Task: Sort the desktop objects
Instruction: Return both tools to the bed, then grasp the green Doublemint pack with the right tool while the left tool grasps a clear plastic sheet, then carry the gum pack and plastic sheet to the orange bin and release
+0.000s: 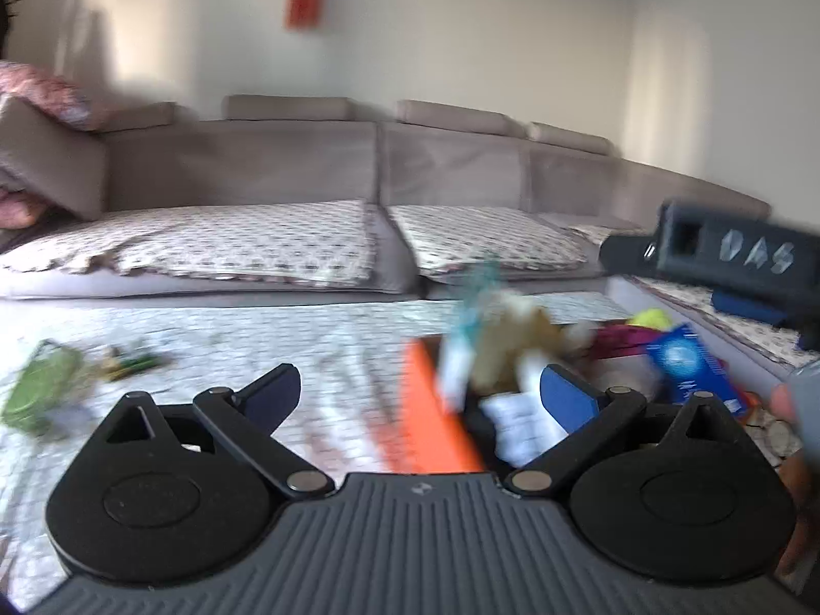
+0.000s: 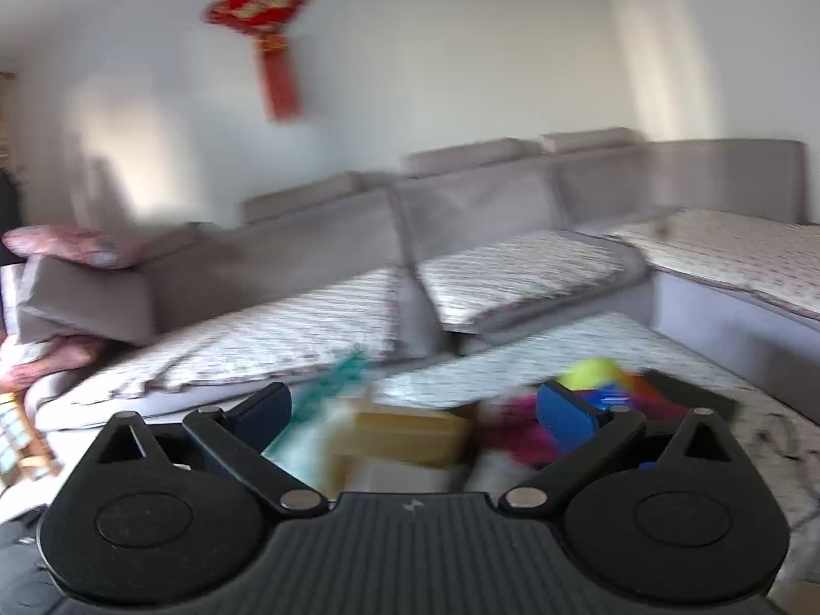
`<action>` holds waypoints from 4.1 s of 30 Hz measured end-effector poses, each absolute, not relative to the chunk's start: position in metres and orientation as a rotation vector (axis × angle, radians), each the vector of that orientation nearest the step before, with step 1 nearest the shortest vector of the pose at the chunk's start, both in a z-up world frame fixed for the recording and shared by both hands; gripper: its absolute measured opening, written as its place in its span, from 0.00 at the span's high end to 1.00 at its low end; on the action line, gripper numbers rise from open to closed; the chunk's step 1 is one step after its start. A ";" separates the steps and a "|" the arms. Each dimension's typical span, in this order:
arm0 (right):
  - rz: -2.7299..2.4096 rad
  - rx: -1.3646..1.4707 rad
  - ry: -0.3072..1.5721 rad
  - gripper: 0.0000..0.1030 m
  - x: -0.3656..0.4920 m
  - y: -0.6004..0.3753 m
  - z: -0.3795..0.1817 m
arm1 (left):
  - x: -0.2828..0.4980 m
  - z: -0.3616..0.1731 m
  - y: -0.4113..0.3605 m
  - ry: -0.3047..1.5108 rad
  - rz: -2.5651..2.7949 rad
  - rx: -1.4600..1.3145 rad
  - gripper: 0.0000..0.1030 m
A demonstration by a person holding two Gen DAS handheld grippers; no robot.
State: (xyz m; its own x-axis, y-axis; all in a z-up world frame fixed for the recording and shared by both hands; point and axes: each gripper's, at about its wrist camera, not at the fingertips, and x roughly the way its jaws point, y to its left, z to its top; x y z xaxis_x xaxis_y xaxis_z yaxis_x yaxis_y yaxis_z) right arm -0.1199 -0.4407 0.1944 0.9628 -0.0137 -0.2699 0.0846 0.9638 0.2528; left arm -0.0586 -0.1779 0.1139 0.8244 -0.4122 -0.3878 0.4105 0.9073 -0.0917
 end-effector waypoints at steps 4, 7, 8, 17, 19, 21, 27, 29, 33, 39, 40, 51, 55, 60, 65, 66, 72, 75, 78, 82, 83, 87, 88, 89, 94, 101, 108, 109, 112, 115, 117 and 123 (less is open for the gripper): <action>0.077 0.254 0.259 0.00 -0.108 -0.398 0.197 | -0.048 0.107 -0.143 0.412 -0.337 0.001 0.00; 0.148 0.243 0.292 0.00 -0.085 -0.362 0.191 | -0.032 0.098 -0.119 0.429 -0.248 -0.001 0.00; 0.169 0.237 0.303 0.00 -0.077 -0.349 0.187 | -0.026 0.093 -0.111 0.431 -0.215 0.002 0.00; 0.305 0.026 0.332 0.00 -0.004 -0.257 0.150 | 0.055 0.047 -0.051 0.500 0.040 -0.099 0.08; 0.325 0.012 0.337 0.00 0.014 -0.248 0.141 | 0.077 0.040 -0.046 0.531 0.076 -0.126 0.15; 0.320 0.022 0.362 0.00 0.033 -0.241 0.135 | 0.095 0.033 -0.043 0.557 0.079 -0.151 0.17; 0.336 0.053 0.399 0.00 0.051 -0.227 0.117 | 0.125 0.018 -0.039 0.640 0.092 -0.202 0.24; 0.346 0.052 0.410 0.00 0.054 -0.223 0.112 | 0.122 0.015 -0.032 0.645 0.090 -0.208 0.24; 0.363 0.056 0.437 0.00 0.061 -0.218 0.105 | 0.118 0.017 -0.028 0.626 0.095 -0.211 0.24; 0.366 0.046 0.448 0.00 0.063 -0.213 0.104 | 0.118 0.013 -0.017 0.603 0.093 -0.217 0.24; 0.367 0.043 0.449 0.00 0.066 -0.213 0.103 | 0.118 0.013 -0.017 0.598 0.089 -0.217 0.24; 0.499 0.005 0.474 0.00 0.114 -0.198 0.099 | 0.125 0.008 -0.011 0.597 0.061 -0.183 0.26; 0.593 -0.014 0.527 0.00 0.141 -0.176 0.100 | 0.128 0.005 -0.010 0.604 0.064 -0.174 0.27; 0.616 -0.122 0.627 0.00 0.166 -0.143 0.091 | 0.126 0.005 -0.013 0.610 0.054 -0.171 0.27; 0.612 -0.182 0.698 0.00 0.180 -0.131 0.081 | 0.128 0.005 -0.012 0.617 0.053 -0.188 0.27; 0.615 -0.188 0.710 0.01 0.180 -0.131 0.079 | 0.129 0.005 -0.011 0.618 0.054 -0.192 0.27; 0.606 -0.193 0.780 0.22 0.179 -0.133 0.070 | 0.134 0.003 -0.009 0.656 0.035 -0.212 0.61; 0.594 -0.183 0.779 0.22 0.175 -0.137 0.072 | 0.135 0.003 -0.009 0.664 0.031 -0.209 0.78; 0.579 -0.171 0.764 0.22 0.172 -0.143 0.075 | 0.129 0.010 -0.008 0.630 0.007 -0.212 0.91; 0.552 -0.148 0.746 0.22 0.171 -0.151 0.079 | 0.124 0.012 -0.014 0.618 -0.015 -0.190 0.93; 0.546 -0.145 0.743 0.22 0.169 -0.153 0.080 | 0.123 0.012 -0.014 0.617 -0.018 -0.189 0.93; 0.517 -0.128 0.716 0.22 0.165 -0.161 0.087 | 0.118 0.018 -0.016 0.602 -0.062 -0.203 0.94; 0.511 -0.122 0.709 0.22 0.164 -0.163 0.089 | 0.116 0.020 -0.018 0.597 -0.069 -0.200 0.94; 0.507 -0.115 0.705 0.22 0.162 -0.166 0.091 | 0.115 0.021 -0.019 0.593 -0.077 -0.196 0.94; 0.480 -0.086 0.680 0.22 0.153 -0.176 0.104 | 0.110 0.024 -0.025 0.570 -0.101 -0.185 0.94; 0.459 -0.064 0.637 0.22 0.129 -0.190 0.122 | 0.085 0.029 -0.041 0.490 -0.161 -0.111 0.94; 0.421 -0.057 0.615 0.22 0.107 -0.210 0.139 | 0.064 0.029 -0.058 0.468 -0.240 -0.053 0.94; 0.418 -0.056 0.611 0.22 0.103 -0.214 0.141 | 0.059 0.031 -0.057 0.462 -0.248 -0.046 0.94; 0.412 -0.047 0.605 0.22 0.089 -0.221 0.148 | 0.050 0.036 -0.061 0.448 -0.266 -0.036 0.94; 0.408 -0.040 0.595 0.22 0.074 -0.227 0.154 | 0.039 0.044 -0.064 0.412 -0.291 -0.032 0.94; 0.403 -0.037 0.585 0.22 0.065 -0.232 0.160 | 0.035 0.041 -0.073 0.417 -0.293 0.030 0.94; 0.398 -0.033 0.560 0.22 0.046 -0.241 0.171 | 0.021 0.012 -0.088 0.464 -0.317 0.142 0.94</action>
